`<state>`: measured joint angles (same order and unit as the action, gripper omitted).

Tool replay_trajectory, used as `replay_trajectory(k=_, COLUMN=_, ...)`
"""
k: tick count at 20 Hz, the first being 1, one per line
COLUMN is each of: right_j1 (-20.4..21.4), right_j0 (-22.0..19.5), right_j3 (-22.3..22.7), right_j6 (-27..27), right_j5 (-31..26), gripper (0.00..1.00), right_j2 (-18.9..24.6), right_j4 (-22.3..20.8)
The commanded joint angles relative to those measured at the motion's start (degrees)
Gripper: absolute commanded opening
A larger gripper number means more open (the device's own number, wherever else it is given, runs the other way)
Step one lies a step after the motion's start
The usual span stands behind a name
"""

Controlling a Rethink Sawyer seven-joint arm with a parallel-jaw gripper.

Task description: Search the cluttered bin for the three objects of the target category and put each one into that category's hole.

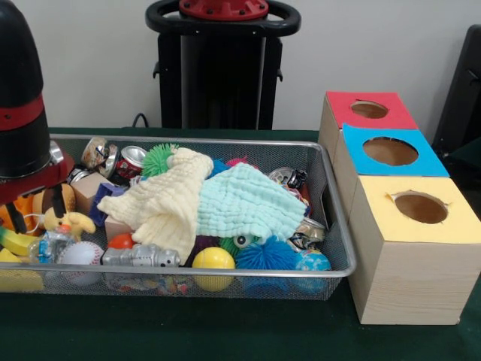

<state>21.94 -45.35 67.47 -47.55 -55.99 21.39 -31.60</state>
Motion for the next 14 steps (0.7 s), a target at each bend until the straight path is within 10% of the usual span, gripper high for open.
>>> replay_trajectory(k=1, right_j1=-2.9, right_j0=-1.0, right_j3=4.1, right_j6=8.5, right_j5=5.1, gripper=1.00, right_j2=3.7, right_j4=-2.8)
replay_trajectory(k=14, right_j1=-4.6, right_j0=-1.5, right_j3=3.4, right_j6=7.7, right_j5=7.6, gripper=1.00, right_j2=3.4, right_j4=-2.8)
